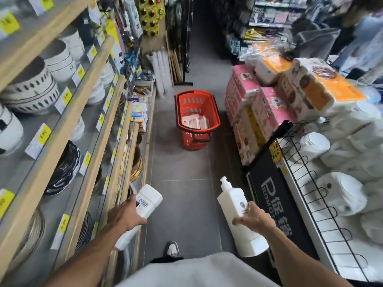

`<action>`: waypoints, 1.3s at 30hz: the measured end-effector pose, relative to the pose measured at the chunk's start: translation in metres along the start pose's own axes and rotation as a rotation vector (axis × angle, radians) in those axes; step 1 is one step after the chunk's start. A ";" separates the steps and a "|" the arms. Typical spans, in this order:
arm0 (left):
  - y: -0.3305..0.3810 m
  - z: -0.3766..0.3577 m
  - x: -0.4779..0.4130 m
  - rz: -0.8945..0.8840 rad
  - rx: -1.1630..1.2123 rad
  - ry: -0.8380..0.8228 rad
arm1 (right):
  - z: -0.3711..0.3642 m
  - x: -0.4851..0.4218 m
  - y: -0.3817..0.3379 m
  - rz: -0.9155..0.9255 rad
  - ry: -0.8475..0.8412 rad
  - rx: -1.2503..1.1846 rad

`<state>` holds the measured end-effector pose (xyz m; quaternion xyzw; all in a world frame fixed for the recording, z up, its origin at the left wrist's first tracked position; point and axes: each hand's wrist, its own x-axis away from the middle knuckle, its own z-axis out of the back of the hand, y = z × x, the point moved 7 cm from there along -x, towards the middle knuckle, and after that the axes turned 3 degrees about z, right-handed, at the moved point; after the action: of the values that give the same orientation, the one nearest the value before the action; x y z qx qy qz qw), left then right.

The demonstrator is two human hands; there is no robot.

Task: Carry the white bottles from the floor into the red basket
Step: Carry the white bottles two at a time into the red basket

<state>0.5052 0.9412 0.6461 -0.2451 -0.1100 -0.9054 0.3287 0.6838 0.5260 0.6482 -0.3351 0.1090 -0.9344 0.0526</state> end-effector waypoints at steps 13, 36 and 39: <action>0.029 0.065 -0.093 -0.031 -0.038 0.004 | 0.037 -0.065 -0.048 -0.057 0.016 -0.044; 0.101 0.164 -0.254 0.024 -0.017 0.023 | 0.144 -0.257 -0.110 -0.054 -0.027 -0.048; 0.105 0.173 -0.278 0.013 -0.018 -0.001 | 0.158 -0.274 -0.131 -0.057 -0.028 -0.029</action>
<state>0.8228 1.0742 0.6547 -0.2491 -0.1003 -0.9042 0.3321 0.9923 0.6735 0.6296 -0.3521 0.1121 -0.9290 0.0227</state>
